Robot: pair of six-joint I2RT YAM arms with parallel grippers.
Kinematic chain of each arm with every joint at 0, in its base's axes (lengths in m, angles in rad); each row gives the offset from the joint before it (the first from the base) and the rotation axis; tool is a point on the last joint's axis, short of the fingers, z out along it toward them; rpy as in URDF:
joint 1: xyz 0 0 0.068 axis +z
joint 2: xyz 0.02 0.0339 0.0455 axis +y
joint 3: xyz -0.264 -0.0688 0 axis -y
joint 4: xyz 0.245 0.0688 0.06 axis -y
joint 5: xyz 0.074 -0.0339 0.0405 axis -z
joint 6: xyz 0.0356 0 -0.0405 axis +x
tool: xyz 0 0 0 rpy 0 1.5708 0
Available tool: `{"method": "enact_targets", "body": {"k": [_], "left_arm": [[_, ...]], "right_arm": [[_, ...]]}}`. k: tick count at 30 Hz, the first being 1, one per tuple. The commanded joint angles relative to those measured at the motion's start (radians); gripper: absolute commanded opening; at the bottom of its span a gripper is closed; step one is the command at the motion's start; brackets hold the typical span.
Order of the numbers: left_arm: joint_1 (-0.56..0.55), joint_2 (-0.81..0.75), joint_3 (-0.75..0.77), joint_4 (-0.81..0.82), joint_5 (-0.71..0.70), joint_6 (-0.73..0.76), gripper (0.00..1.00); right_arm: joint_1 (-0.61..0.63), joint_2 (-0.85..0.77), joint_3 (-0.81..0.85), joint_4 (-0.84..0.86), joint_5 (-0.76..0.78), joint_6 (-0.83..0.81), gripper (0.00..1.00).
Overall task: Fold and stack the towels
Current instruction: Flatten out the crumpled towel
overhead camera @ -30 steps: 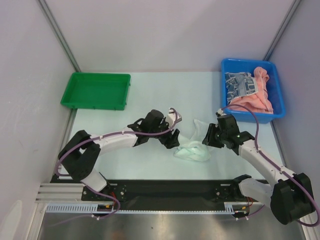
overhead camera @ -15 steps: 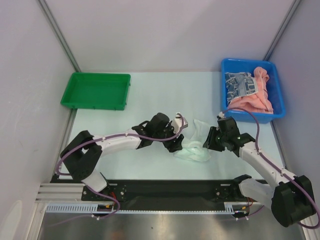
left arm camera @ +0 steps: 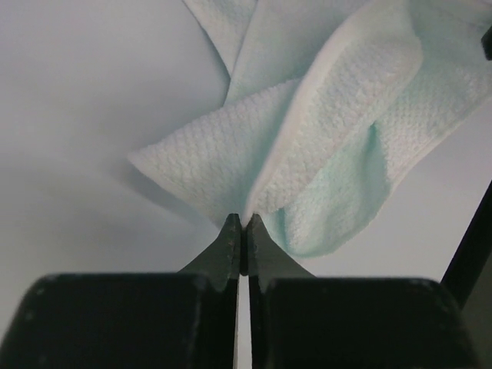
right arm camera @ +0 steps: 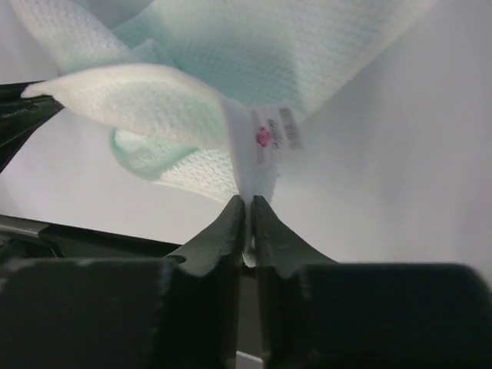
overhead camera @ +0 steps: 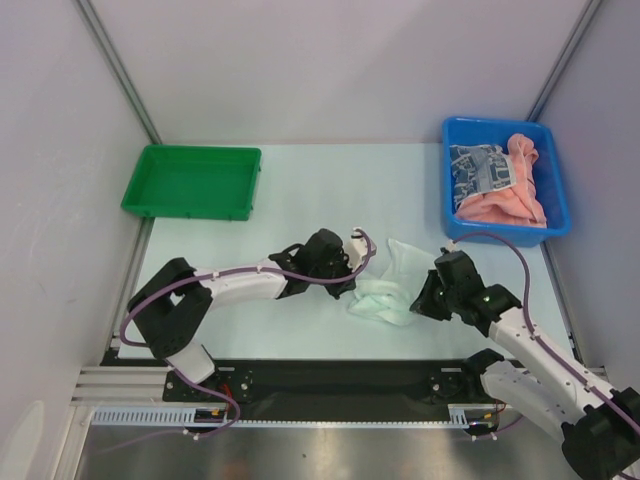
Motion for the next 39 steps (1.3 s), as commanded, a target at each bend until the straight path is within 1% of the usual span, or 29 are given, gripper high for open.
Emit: {"method": "enact_targets", "body": {"k": [1,2,3,4,5,6,7,8,9,10,11,12,13,14,15,16,17,19,21,22,23,24,26,30,33,34,36,37,39], "left_arm": [[-0.008,-0.029,0.047,0.018,-0.061,-0.002,0.0],[-0.008,-0.039,0.065,-0.011,-0.084,-0.006,0.0],[-0.008,-0.066,0.084,-0.026,-0.14,-0.017,0.0],[-0.006,-0.082,0.111,-0.081,-0.185,-0.018,0.0],[-0.006,-0.103,0.194,-0.124,-0.229,-0.018,0.0],[-0.006,-0.13,0.252,-0.173,-0.328,-0.006,0.0],[-0.006,-0.146,0.318,-0.281,-0.369,0.003,0.0],[-0.006,-0.154,0.461,-0.336,-0.406,0.014,0.0],[-0.006,-0.16,0.536,-0.388,-0.45,0.034,0.0],[-0.006,-0.164,0.608,-0.49,-0.524,0.043,0.0],[-0.006,-0.163,0.756,-0.546,-0.562,0.049,0.0],[-0.006,-0.157,0.827,-0.599,-0.588,0.057,0.0],[-0.008,-0.152,0.893,-0.703,-0.628,0.06,0.0],[-0.008,-0.157,0.996,-0.745,-0.641,0.057,0.0],[-0.009,-0.166,1.032,-0.779,-0.645,0.048,0.0],[-0.012,-0.18,1.055,-0.804,-0.639,0.043,0.0],[-0.023,-0.227,1.072,-0.834,-0.617,0.035,0.0],[-0.046,-0.281,1.07,-0.845,-0.6,0.005,0.0],[-0.095,-0.353,1.067,-0.847,-0.549,-0.024,0.0],[-0.109,-0.374,1.064,-0.844,-0.526,-0.028,0.01],[-0.119,-0.411,1.055,-0.842,-0.448,-0.028,0.0],[-0.13,-0.428,1.047,-0.838,-0.416,-0.066,0.0],[-0.138,-0.453,1.038,-0.833,-0.373,-0.084,0.0],[-0.141,-0.474,1.063,-0.845,-0.322,-0.124,0.0],[-0.141,-0.464,1.09,-0.884,-0.363,-0.127,0.01],[-0.141,-0.451,1.096,-0.913,-0.43,-0.126,0.0],[-0.138,-0.433,1.096,-0.934,-0.509,-0.109,0.0],[-0.139,-0.425,1.09,-0.942,-0.609,-0.103,0.0],[-0.089,-0.384,1.067,-0.944,-0.655,-0.088,0.0]], "right_arm": [[0.008,-0.031,-0.002,-0.039,0.06,0.061,0.12],[0.007,-0.028,0.01,-0.039,0.063,0.058,0.0],[0.01,-0.019,0.029,-0.034,0.095,0.051,0.0],[0.012,-0.007,0.108,-0.02,0.101,0.034,0.0],[0.015,0.01,0.16,-0.02,0.136,-0.02,0.0],[0.018,0.069,0.237,-0.02,0.156,-0.06,0.0],[0.03,0.103,0.376,-0.02,0.181,-0.099,0.0],[0.031,0.146,0.468,-0.029,0.217,-0.197,0.0],[0.033,0.213,0.547,-0.042,0.219,-0.247,0.0],[0.039,0.24,0.617,-0.046,0.219,-0.303,0.0],[0.041,0.258,0.756,-0.051,0.23,-0.343,0.0],[0.044,0.269,0.814,-0.057,0.219,-0.42,0.0],[0.044,0.28,0.873,-0.057,0.201,-0.46,0.0],[0.048,0.277,0.95,-0.055,0.169,-0.488,0.0],[0.047,0.268,0.984,-0.049,0.152,-0.517,0.0],[0.047,0.24,1.006,-0.04,0.129,-0.564,0.0],[0.047,0.219,1.033,-0.029,0.08,-0.587,0.0],[0.047,0.152,1.046,-0.011,0.037,-0.641,0.0],[0.048,0.09,1.019,0.015,-0.063,-0.678,0.0],[0.048,0.052,0.997,0.065,-0.077,-0.678,0.0],[0.048,-0.009,0.979,0.09,-0.113,-0.675,0.0],[0.048,-0.042,0.94,0.14,-0.129,-0.674,0.0],[0.048,-0.097,0.922,0.176,-0.152,-0.658,0.0],[0.048,-0.104,0.928,0.202,-0.201,-0.622,0.0],[0.048,-0.071,0.938,0.189,-0.21,-0.608,0.0],[0.047,-0.064,0.938,0.187,-0.204,-0.611,0.0],[0.048,-0.044,0.932,0.185,-0.149,-0.635,0.0],[0.048,-0.021,0.931,0.185,-0.132,-0.65,0.0],[0.047,0.014,0.914,0.199,-0.085,-0.686,0.0]]}}
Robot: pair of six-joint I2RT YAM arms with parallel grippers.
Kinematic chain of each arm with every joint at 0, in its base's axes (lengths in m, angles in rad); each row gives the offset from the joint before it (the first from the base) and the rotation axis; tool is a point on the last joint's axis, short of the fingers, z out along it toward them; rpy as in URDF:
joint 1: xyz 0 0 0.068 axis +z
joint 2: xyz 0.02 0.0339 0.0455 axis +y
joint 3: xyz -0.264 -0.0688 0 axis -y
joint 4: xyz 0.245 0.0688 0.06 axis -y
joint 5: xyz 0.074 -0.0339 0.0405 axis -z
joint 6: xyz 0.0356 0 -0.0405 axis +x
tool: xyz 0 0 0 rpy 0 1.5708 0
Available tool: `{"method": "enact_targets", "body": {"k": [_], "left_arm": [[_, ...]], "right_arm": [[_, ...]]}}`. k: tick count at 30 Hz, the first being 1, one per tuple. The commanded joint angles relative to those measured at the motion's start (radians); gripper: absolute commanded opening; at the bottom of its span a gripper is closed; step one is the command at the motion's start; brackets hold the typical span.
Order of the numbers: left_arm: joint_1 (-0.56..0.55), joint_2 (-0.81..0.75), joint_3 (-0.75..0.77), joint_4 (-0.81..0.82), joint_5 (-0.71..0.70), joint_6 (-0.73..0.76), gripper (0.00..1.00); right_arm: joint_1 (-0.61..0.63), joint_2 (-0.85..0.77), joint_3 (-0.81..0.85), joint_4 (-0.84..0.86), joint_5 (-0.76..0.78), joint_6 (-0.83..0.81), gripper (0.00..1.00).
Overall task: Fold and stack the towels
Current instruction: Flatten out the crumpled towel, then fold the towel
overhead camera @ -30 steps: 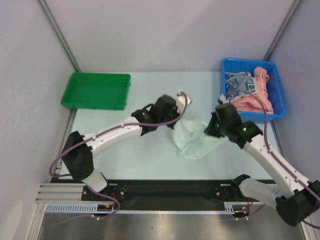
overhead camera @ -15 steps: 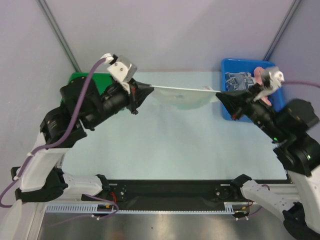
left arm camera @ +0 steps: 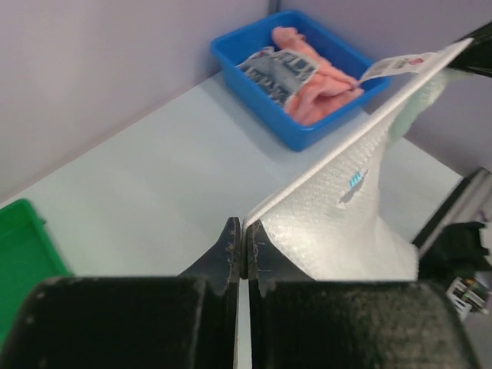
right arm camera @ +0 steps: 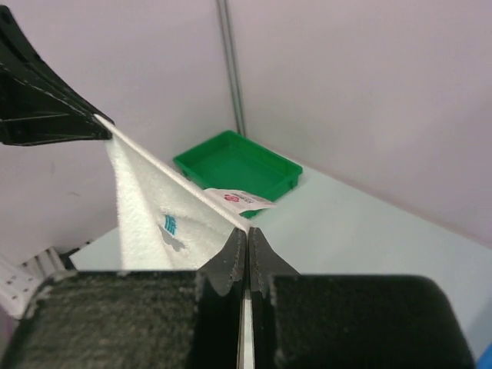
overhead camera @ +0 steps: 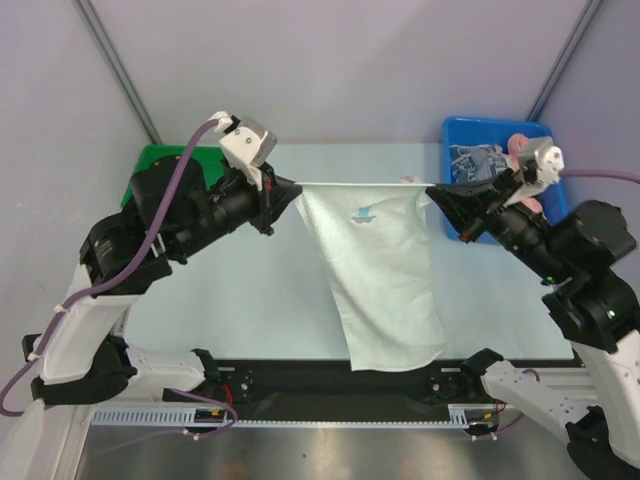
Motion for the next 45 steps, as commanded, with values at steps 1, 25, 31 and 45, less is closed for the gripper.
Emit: {"method": "enact_targets", "body": {"k": [1,25,31,45], "left_arm": [[0.086,0.061,0.008,-0.06,-0.18,0.014,0.0],[0.72,1.004,0.329,0.317,0.338,0.155,0.0],[0.718,0.884,0.067,0.39,0.345,0.198,0.0],[0.622,0.434,-0.705,0.485,0.281,0.11,0.0]], "right_arm": [[-0.008,0.078,-0.028,0.057,0.126,-0.095,0.0],[-0.347,1.253,0.351,0.319,-0.344,-0.52,0.0],[-0.32,1.183,0.218,0.21,-0.293,-0.581,0.0],[-0.17,0.778,-0.333,0.214,-0.094,-0.431,0.0]]}}
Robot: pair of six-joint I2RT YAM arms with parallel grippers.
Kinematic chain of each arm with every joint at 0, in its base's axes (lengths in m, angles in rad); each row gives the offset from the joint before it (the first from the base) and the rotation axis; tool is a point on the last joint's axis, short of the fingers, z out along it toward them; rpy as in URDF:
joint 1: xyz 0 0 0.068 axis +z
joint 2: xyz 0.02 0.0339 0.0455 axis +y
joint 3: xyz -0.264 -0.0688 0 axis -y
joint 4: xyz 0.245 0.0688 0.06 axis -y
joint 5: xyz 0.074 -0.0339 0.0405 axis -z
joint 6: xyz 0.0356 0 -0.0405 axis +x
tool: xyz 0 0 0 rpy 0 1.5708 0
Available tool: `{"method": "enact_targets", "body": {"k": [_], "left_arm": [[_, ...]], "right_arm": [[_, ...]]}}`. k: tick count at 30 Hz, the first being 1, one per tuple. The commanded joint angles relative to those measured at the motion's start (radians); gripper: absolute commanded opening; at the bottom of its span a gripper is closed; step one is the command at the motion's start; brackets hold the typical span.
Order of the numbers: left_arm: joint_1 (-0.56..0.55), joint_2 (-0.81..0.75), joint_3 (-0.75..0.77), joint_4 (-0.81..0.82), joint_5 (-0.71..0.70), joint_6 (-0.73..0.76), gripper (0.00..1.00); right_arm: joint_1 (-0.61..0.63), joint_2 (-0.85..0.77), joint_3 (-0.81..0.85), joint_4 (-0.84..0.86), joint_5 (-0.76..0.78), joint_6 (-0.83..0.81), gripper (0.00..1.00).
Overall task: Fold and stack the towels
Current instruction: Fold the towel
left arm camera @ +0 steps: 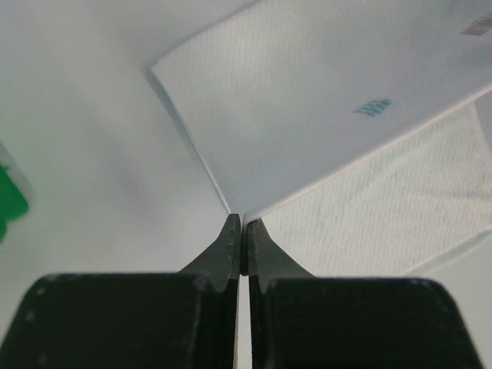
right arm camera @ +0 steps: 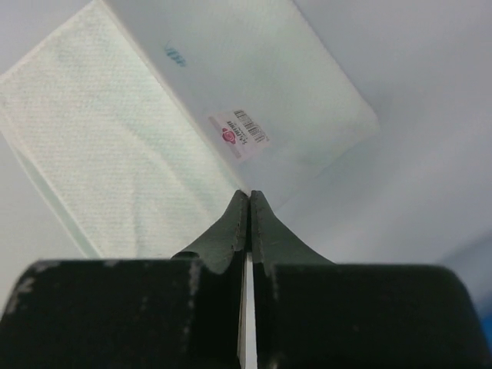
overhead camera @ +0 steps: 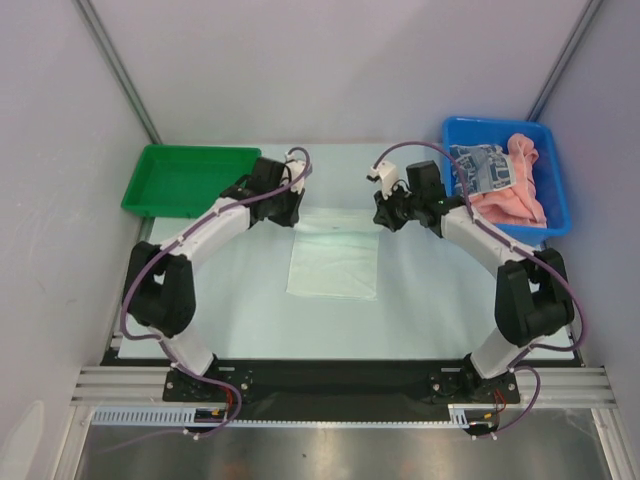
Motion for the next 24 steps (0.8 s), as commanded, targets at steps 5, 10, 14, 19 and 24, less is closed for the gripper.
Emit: {"method": "enact_targets", "body": {"k": [5,10,14,19,24], "left_arm": [[-0.033,-0.158,-0.214,0.034,-0.111,-0.058,0.0],[-0.061,-0.182,-0.274,0.019,-0.122,-0.11,0.0],[-0.076,-0.198,-0.303,-0.008,-0.131,-0.129,0.0],[-0.084,-0.217,-0.338,-0.027,-0.134,-0.155,0.02],[-0.104,-0.223,-0.342,-0.089,-0.148,-0.188,0.33]], "right_arm": [[0.081,-0.127,-0.171,-0.03,0.169,0.118,0.0],[0.101,-0.19,-0.206,-0.079,0.203,0.172,0.0],[0.138,-0.21,-0.222,-0.108,0.215,0.207,0.0],[0.145,-0.22,-0.248,-0.14,0.237,0.245,0.0],[0.164,-0.217,-0.234,-0.218,0.258,0.307,0.17]]}}
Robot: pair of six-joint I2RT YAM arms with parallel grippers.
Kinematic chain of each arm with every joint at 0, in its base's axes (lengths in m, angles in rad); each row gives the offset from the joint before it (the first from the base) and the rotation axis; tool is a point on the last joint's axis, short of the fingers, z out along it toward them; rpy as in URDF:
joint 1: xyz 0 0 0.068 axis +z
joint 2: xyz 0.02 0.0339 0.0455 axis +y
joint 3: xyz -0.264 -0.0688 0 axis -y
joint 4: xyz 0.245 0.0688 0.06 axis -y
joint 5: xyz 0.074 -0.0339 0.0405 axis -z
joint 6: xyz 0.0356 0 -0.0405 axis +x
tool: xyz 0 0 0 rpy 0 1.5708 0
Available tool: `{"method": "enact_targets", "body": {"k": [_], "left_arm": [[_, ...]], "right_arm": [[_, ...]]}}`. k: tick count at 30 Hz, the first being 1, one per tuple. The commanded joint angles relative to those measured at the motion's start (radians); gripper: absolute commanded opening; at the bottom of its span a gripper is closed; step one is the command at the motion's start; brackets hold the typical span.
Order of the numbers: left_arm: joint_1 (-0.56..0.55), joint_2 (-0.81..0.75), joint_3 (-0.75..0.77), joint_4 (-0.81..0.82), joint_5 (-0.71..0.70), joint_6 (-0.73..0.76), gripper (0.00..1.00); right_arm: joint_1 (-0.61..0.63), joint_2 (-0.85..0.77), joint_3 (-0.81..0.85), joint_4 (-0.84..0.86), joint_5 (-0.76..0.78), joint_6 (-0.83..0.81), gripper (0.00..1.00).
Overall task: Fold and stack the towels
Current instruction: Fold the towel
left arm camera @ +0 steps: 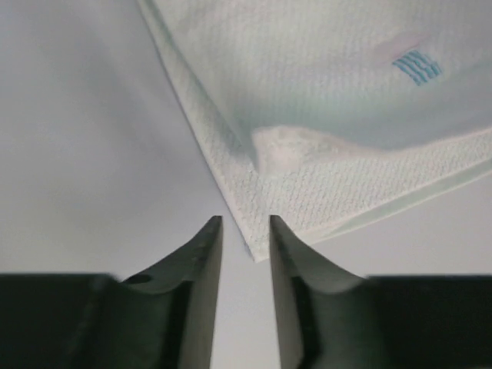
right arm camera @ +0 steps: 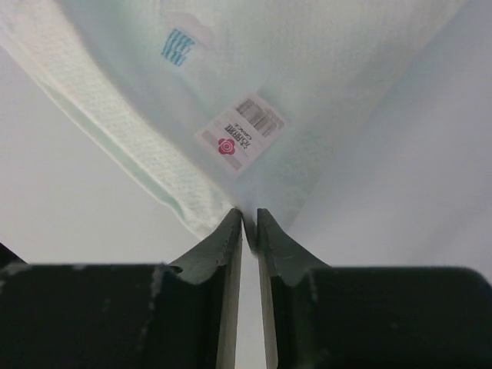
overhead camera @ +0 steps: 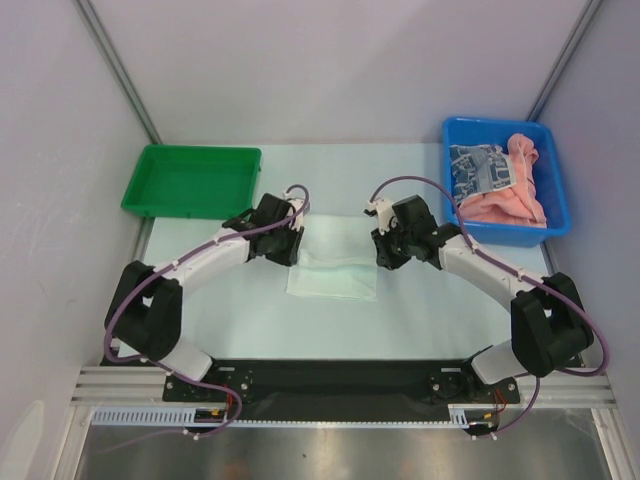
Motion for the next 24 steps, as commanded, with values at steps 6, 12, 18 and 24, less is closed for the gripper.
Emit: {"method": "enact_targets", "body": {"k": [6,12,18,24], "left_arm": [[-0.005,-0.154,-0.048,-0.114,-0.115,-0.188,0.54],[-0.005,-0.218,-0.155,0.047,0.066,-0.376,0.59],[-0.007,-0.181,-0.2,0.186,0.077,-0.499,0.54],[-0.011,-0.081,-0.215,0.221,0.063,-0.502,0.49]], "right_arm": [[0.018,-0.045,0.051,-0.205,0.006,0.194,0.28],[0.007,-0.083,0.01,-0.198,0.159,0.487,0.32],[-0.019,0.006,-0.067,-0.057,0.235,0.662,0.29],[-0.019,0.081,-0.085,0.001,0.278,0.687,0.26]]}}
